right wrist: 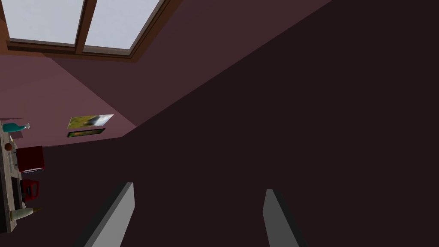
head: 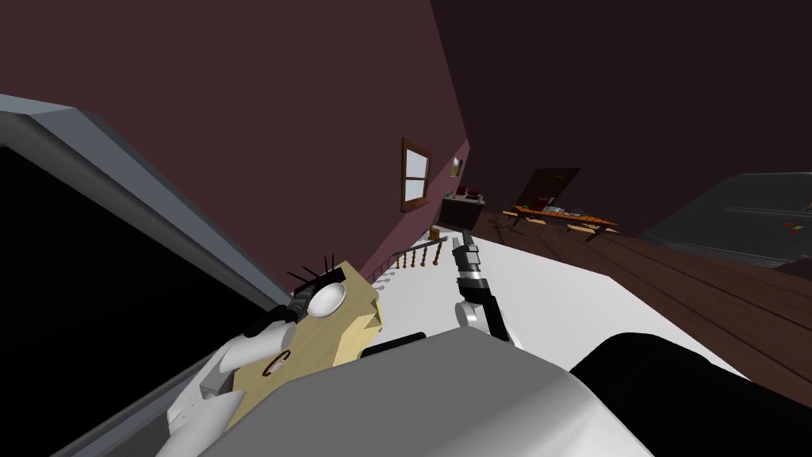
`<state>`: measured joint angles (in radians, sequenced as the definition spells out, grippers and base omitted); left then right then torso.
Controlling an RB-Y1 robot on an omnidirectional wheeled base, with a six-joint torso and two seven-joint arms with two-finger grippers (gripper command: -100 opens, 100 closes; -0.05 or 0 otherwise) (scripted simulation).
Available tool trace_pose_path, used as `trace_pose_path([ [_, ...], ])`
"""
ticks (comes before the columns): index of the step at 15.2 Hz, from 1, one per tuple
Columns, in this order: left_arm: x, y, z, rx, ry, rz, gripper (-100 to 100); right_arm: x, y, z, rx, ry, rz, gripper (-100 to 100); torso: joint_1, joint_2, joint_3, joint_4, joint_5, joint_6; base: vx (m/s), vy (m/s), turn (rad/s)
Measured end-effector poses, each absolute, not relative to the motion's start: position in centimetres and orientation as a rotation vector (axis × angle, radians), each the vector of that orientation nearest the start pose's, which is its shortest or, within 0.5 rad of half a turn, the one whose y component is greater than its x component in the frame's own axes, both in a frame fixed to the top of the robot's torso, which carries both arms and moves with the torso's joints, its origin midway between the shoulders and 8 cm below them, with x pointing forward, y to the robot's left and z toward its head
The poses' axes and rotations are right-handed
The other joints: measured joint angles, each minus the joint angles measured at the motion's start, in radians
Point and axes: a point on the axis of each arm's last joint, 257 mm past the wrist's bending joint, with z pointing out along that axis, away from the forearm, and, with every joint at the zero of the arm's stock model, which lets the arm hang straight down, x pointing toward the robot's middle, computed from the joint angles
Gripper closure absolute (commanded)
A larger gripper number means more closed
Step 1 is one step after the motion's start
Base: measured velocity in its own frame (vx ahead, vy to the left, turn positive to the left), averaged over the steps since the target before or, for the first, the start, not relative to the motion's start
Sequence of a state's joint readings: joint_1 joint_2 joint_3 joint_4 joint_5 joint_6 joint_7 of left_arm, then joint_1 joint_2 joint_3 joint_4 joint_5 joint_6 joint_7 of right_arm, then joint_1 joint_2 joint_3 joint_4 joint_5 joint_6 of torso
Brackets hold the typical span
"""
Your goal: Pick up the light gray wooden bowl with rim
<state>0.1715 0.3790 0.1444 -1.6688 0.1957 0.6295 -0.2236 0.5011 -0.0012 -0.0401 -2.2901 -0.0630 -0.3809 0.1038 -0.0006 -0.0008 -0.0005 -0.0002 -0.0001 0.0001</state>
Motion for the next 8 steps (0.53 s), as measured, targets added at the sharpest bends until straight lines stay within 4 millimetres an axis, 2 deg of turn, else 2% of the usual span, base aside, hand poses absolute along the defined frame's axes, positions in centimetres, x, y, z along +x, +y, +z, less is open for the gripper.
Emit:
trace_pose_path([
  [8,40.7,45.4,-39.5,-1.574,1.805,-0.329,-100,35.7,-30.3,0.6,0.738,0.677,1.183,0,0.000,0.000,0.000,0.000,0.000,0.000,0.009,-0.009,-0.039],
])
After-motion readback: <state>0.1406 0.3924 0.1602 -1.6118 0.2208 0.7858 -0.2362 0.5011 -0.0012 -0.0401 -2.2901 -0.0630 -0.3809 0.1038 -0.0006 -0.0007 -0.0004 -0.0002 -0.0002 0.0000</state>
